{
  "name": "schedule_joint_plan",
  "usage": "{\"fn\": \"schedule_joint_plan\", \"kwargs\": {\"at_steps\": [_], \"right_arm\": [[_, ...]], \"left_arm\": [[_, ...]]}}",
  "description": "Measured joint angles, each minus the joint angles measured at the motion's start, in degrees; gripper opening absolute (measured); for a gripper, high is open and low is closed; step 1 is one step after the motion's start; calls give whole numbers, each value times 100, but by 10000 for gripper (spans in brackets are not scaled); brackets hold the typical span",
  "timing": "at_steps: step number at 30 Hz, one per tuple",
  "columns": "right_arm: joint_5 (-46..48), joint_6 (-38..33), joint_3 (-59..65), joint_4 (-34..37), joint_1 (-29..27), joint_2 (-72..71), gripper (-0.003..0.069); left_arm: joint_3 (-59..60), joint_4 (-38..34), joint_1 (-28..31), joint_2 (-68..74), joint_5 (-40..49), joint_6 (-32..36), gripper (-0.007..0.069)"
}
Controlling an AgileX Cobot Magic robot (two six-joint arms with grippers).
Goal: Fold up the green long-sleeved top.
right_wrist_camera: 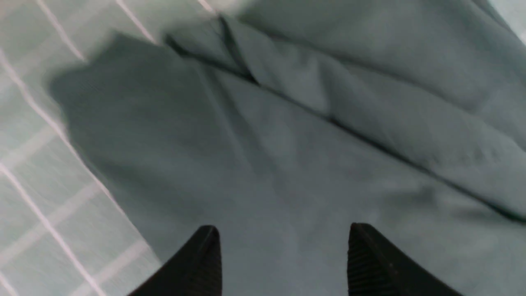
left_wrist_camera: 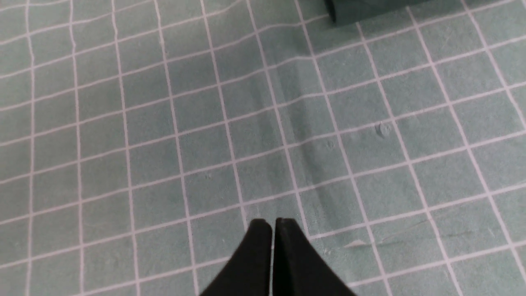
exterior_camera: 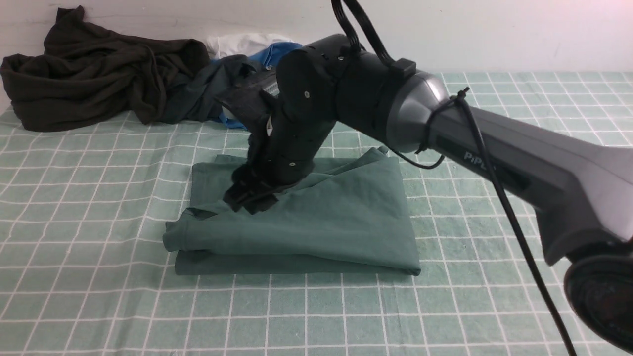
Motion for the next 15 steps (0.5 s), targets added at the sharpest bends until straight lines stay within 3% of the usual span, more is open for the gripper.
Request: {"fn": "schedule_joint_plan", "kwargs": {"at_steps": [8,11,15], "right_arm": [[489,-116,122,-196,-26,-518,160],[494,-186,678,-196,-26,-1388,50],[459,-201,1509,-196,-26,-2363,-1]], "left_arm": [[395,-125,0,-1416,-326,-38,-4],[395,-125,0,-1762,-338,-33,-4],[395,-125,0,-1853,-345,-33,-4]]}}
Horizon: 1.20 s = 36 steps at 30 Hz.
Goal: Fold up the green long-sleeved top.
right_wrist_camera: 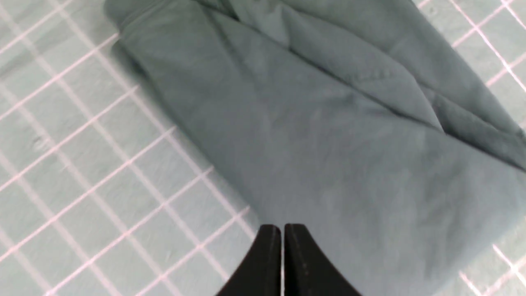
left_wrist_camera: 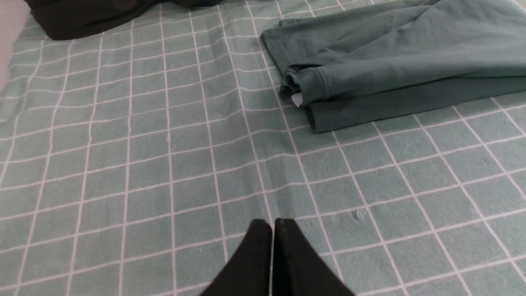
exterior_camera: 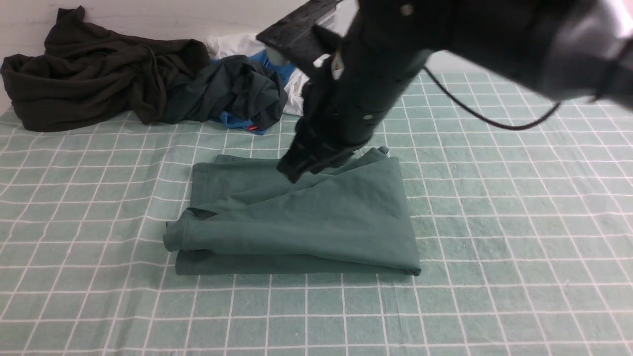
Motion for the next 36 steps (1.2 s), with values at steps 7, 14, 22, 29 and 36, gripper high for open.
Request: {"fn": "schedule_joint_plan", "kwargs": {"at_steps": [7,14,22,29,36], "right_arm": [[-1239,153,2460,0,0,-2580,-11],[-1968,484,4585,-226,0,-4977,-13],[-2050,1838,5837,-1444,0,-7165,-13],[-2044,2704,6379,-2165,0,-8362,-13],[-2077,2773,6848,-2206,0,-8399,-13]], "left_arm": [[0,0,0,-12,0,0,-4],[0,0,0,-12,0,0,-4],[0,-7,0,-12,0,0,-4],[0,-7,0,-12,0,6,-4],[0,-13,0,-12,0,6,-4]]}}
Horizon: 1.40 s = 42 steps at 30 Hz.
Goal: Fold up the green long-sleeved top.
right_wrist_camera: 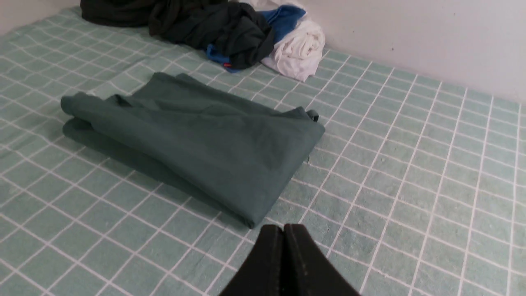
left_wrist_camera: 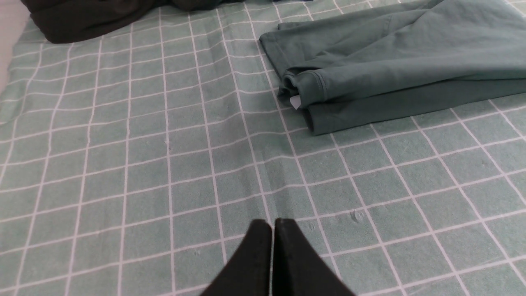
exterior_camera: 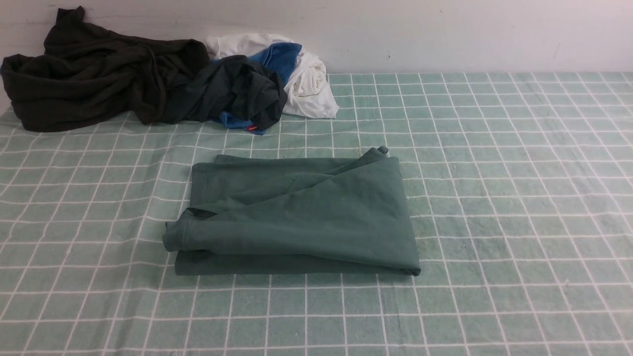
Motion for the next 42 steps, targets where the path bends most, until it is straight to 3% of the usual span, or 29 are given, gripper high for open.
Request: {"fn": "schedule_joint_plan", "kwargs": {"at_steps": [9,12,18,24,27,31,35,38,42], "right_arm": [[-634,411,309,905,0,12,-14],[-1245,152,579,881,0,12,-14],[-3555,-136,1686,435,-57,2,-14],[-5352,-348,3078,1013,-1247,-440,-14],[-6151,-629,3744,1429,-2243,-840,-14],[-6069,-824,3823,1702,-3317,-1367,-14],[-4937,-831,3823,1798,-4243,-1870,-14],[-4091,-831,3823,1721,-4598,-2061,-14],[-3604,-831,3823,1566,-4675,-2081,-14]], "left_arm": [[0,0,0,0,0,5,-4],[0,0,0,0,0,5,-4],[0,0,0,-5,0,10,-4],[0,0,0,-5,0,11,-4],[0,-4,0,-5,0,11,-4],[0,-7,0,-5,-4,11,-4],[0,-7,0,-5,-4,11,-4],[0,-7,0,-5,-4,11,-4],[0,-11,0,-5,-11,11,-4]]}}
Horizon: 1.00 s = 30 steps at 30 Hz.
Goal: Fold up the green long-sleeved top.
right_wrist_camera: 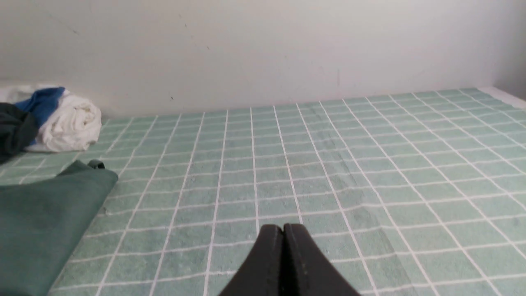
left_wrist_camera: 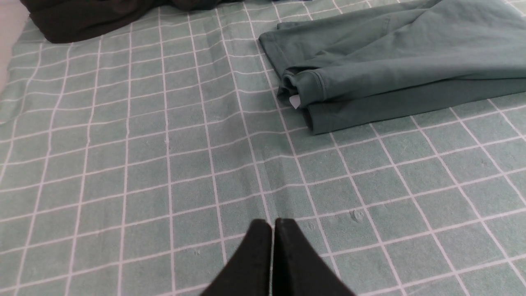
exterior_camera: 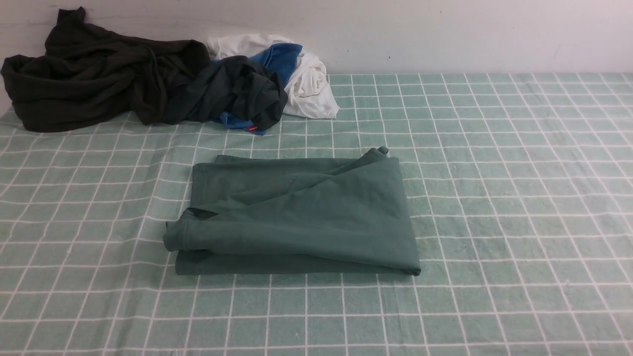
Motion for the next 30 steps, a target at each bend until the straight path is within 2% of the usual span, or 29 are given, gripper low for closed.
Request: {"fn": "schedule_joint_plan", "kwargs": {"at_steps": [6,30], "right_arm": [[550,0,0,-13,59,0,-14],[590,-6,-5,35,117,0,-14]], "left_arm": [[0,0,0,0,0,13,-4],[0,0,0,0,0,24,-4]]}}
